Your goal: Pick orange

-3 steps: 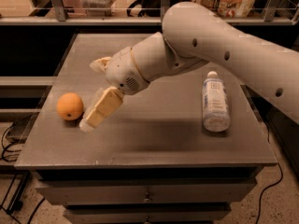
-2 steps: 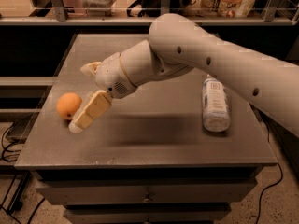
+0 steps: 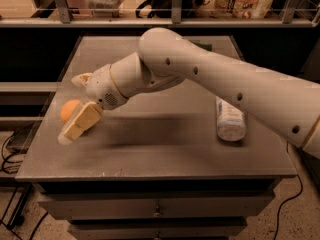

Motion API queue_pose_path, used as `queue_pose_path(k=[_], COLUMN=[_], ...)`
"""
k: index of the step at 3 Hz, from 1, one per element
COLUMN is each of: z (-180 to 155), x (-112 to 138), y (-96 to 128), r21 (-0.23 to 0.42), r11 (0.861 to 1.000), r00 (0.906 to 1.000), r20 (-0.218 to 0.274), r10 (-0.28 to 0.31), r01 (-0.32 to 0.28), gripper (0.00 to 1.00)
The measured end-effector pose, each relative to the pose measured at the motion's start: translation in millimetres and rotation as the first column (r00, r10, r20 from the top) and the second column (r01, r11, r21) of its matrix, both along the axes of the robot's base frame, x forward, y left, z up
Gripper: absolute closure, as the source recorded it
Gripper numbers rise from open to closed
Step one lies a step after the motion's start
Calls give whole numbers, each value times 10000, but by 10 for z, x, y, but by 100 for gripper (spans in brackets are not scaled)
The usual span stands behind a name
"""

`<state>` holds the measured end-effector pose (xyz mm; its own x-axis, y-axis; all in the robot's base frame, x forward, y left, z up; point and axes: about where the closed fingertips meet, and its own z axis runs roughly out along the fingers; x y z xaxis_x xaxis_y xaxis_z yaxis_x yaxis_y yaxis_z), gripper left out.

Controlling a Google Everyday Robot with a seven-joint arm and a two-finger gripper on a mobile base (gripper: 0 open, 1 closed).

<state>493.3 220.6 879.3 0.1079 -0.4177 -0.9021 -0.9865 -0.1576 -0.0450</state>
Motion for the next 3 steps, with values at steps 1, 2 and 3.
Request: queue_pose_path(k=[1, 2, 3], z=[-81, -167, -241], x=[11, 25, 32], y=[104, 112, 83], r21=[178, 216, 170], r11=[9997, 9997, 9998], r00=[9997, 9992, 9987], r20=[-194, -378, -508], r10=[154, 146, 72], r01=[-151, -138, -64], gripper=[18, 41, 64])
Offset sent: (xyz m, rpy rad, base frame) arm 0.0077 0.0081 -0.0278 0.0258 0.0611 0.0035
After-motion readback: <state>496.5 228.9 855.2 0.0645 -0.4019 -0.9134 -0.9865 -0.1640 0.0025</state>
